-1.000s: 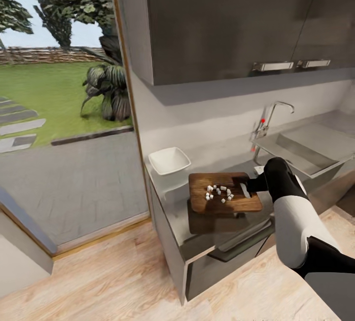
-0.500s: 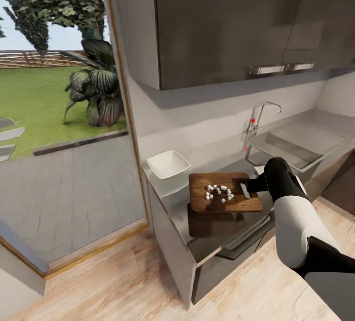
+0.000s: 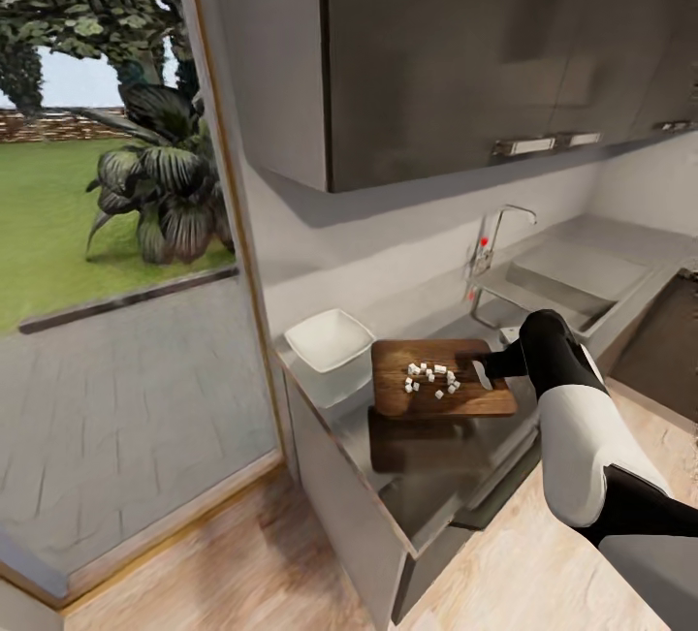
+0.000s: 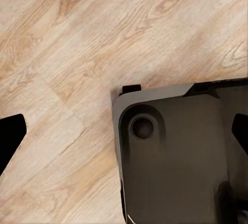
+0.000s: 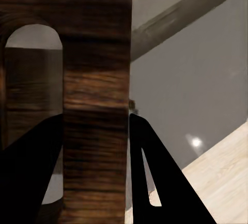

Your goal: In the kitchen, take the Vidalia onion out of the sink, dice it on the chopping board with the paring knife, put the diced onion into the bowl on the countertop, then place both the paring knife and the chopping board into the sink.

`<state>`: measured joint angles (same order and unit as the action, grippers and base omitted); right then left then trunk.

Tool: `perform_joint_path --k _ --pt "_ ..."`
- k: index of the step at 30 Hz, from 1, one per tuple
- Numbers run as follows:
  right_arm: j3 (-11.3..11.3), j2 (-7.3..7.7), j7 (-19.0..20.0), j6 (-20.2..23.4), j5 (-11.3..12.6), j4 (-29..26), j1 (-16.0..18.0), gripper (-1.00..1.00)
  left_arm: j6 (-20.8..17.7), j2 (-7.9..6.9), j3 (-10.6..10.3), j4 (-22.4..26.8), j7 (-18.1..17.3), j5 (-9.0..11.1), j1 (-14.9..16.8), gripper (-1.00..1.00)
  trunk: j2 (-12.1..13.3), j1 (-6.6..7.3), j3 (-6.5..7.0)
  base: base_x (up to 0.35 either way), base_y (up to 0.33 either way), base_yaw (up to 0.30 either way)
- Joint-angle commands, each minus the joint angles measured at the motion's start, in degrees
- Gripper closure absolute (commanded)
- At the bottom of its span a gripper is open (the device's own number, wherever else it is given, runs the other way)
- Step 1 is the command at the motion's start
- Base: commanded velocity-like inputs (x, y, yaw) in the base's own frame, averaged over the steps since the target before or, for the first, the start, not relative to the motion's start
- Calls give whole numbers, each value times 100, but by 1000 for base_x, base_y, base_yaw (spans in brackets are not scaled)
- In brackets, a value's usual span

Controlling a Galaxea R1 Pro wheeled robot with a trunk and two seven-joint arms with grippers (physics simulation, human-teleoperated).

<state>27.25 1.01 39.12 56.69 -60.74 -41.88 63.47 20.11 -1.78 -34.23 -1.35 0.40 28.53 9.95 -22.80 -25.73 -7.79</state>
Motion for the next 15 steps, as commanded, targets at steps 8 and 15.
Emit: perform_joint_path --k 8,15 --pt "19 -4 61 9 -52 -7 8 100 28 5 -48 -15 4 29 7 -100 -12 -6 44 186 247 -196" --pt "17 -12 61 9 -52 -7 8 100 28 3 -49 -15 4 29 7 -100 -12 -6 93 138 256 -196"
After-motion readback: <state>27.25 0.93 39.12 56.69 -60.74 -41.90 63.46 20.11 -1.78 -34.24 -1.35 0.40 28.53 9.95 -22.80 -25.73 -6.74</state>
